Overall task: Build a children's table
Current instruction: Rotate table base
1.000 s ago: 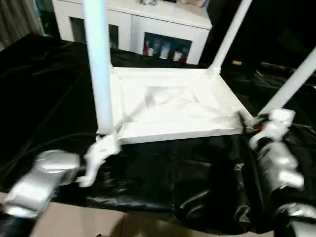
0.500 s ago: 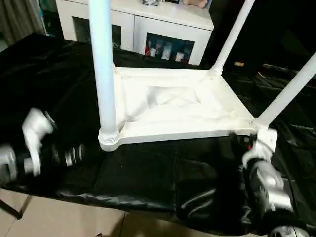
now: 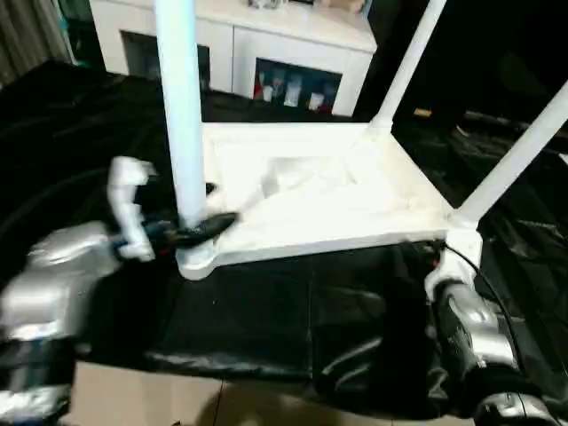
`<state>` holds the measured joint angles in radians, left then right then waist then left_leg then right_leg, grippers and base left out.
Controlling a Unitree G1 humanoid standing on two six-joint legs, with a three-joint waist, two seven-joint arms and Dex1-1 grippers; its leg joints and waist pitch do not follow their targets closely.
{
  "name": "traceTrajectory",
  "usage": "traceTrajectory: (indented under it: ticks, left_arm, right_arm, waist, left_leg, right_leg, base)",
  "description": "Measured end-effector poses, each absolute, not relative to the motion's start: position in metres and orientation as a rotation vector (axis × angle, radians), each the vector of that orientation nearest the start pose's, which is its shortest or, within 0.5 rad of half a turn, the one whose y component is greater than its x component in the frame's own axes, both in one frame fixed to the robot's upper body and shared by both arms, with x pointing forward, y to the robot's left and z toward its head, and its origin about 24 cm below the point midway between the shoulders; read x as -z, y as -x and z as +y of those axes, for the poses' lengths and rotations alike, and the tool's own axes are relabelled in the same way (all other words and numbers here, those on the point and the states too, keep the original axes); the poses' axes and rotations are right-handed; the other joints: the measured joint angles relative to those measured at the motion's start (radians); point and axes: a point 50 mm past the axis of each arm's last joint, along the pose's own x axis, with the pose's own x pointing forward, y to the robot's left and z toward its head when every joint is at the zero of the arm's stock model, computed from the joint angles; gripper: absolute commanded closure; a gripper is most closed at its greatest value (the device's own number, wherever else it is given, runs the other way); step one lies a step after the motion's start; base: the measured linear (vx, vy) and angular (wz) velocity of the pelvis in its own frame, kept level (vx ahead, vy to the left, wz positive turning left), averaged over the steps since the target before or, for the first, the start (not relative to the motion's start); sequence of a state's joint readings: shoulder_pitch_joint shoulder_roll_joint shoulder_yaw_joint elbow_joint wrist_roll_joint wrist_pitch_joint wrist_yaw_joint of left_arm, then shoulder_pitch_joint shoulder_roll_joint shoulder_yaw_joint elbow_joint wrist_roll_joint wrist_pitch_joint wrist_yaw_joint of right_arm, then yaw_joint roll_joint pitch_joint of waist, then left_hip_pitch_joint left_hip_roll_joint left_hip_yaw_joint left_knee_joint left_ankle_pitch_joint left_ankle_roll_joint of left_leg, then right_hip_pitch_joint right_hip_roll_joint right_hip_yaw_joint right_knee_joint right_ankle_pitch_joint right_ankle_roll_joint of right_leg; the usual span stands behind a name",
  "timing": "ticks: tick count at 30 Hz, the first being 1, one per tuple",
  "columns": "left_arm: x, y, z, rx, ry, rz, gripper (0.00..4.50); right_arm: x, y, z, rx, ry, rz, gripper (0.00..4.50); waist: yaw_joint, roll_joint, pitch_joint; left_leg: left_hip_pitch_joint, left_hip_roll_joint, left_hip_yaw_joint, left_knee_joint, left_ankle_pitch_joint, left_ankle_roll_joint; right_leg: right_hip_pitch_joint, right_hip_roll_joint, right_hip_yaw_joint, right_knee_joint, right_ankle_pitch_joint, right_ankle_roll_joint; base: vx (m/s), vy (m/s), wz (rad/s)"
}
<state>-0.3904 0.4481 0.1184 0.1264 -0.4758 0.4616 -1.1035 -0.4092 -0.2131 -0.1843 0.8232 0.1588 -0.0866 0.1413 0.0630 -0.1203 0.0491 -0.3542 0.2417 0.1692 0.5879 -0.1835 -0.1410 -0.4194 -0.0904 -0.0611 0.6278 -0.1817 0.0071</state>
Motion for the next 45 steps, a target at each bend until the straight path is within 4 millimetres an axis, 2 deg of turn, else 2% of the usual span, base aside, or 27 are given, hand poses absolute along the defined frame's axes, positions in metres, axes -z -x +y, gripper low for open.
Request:
traceTrajectory:
  ticks: [4, 8, 14, 20, 26, 31, 35, 41, 45]
  left_arm:
    - [-0.127, -0.285, 0.171, 1.236, 0.212, 0.116, 0.07]
    - [-0.132, -0.265, 0.147, 1.476, 0.284, 0.180, 0.07]
    - [-0.132, -0.261, 0.121, 1.584, 0.302, 0.181, 0.07]
    - [-0.132, -0.264, 0.105, 1.598, 0.241, 0.180, 0.07]
    - [-0.131, -0.267, 0.085, 1.634, 0.251, 0.166, 0.07]
    - [-0.132, -0.275, 0.061, 1.638, 0.258, 0.124, 0.07]
    - [-0.132, -0.287, 0.047, 1.585, 0.187, 0.104, 0.07]
    - [-0.117, -0.305, 0.042, 1.419, 0.024, 0.126, 0.07]
    - [-0.114, -0.314, 0.039, 1.331, -0.053, 0.101, 0.07]
  right_arm:
    - [0.012, -0.311, -0.214, 0.002, -0.047, 0.317, 0.62]
    - [0.014, -0.313, -0.207, -0.059, -0.038, 0.336, 0.62]
    - [0.008, -0.324, -0.180, -0.180, -0.039, 0.330, 0.62]
    - [0.002, -0.330, -0.155, -0.334, -0.034, 0.313, 0.62]
    - [0.001, -0.329, -0.139, -0.469, -0.048, 0.317, 0.62]
    - [0.001, -0.327, -0.135, -0.542, -0.057, 0.331, 0.62]
    - [0.001, -0.326, -0.130, -0.563, -0.053, 0.332, 0.62]
    - [0.000, -0.327, -0.135, -0.557, -0.044, 0.331, 0.62]
    - [-0.002, -0.328, -0.141, -0.556, -0.034, 0.324, 0.62]
  waist:
    - [0.000, 0.001, 0.000]
    - [-0.010, 0.001, 0.001]
    - [-0.029, 0.002, 0.001]
    - [-0.029, 0.002, 0.002]
    - [-0.025, 0.002, 0.002]
    - [-0.024, 0.002, 0.002]
    - [-0.027, 0.003, 0.002]
    - [-0.019, 0.006, 0.003]
    - [-0.015, 0.008, 0.004]
  left_leg:
    - [0.000, 0.000, 0.001, 0.002, 0.000, 0.000]
    - [0.002, 0.000, 0.001, 0.001, 0.000, 0.000]
    - [0.004, 0.001, 0.000, 0.001, 0.000, 0.000]
    - [0.004, 0.001, -0.001, 0.001, 0.000, 0.000]
    - [0.003, 0.001, -0.001, 0.002, 0.000, 0.000]
    - [0.003, 0.001, 0.000, 0.002, 0.000, 0.000]
    - [0.004, 0.001, 0.000, 0.001, 0.000, 0.000]
    - [0.004, 0.001, -0.001, 0.002, 0.000, 0.000]
    - [0.004, 0.001, -0.001, 0.002, 0.000, 0.000]
  right_leg:
    - [0.000, 0.000, 0.001, 0.000, 0.000, 0.000]
    - [0.000, 0.001, 0.002, 0.002, -0.001, -0.001]
    - [-0.001, 0.003, 0.004, 0.003, 0.002, -0.003]
    - [0.000, 0.004, 0.004, 0.003, 0.003, -0.002]
    - [-0.001, 0.004, 0.005, 0.003, 0.005, -0.006]
    - [-0.001, 0.004, 0.005, 0.002, 0.005, -0.006]
    - [-0.001, 0.005, 0.006, 0.002, 0.005, -0.006]
    - [0.000, 0.005, 0.006, 0.002, 0.005, -0.006]
    - [0.000, 0.004, 0.006, 0.002, 0.007, -0.008]
  base:
    - [0.000, 0.000, 0.00]
    - [0.000, 0.000, 0.00]
    - [0.000, 0.000, 0.00]
    - [0.000, 0.000, 0.00]
    - [0.000, 0.000, 0.00]
    - [0.000, 0.000, 0.00]
    - [0.000, 0.000, 0.00]
    - [0.000, 0.000, 0.00]
    - [0.000, 0.000, 0.00]
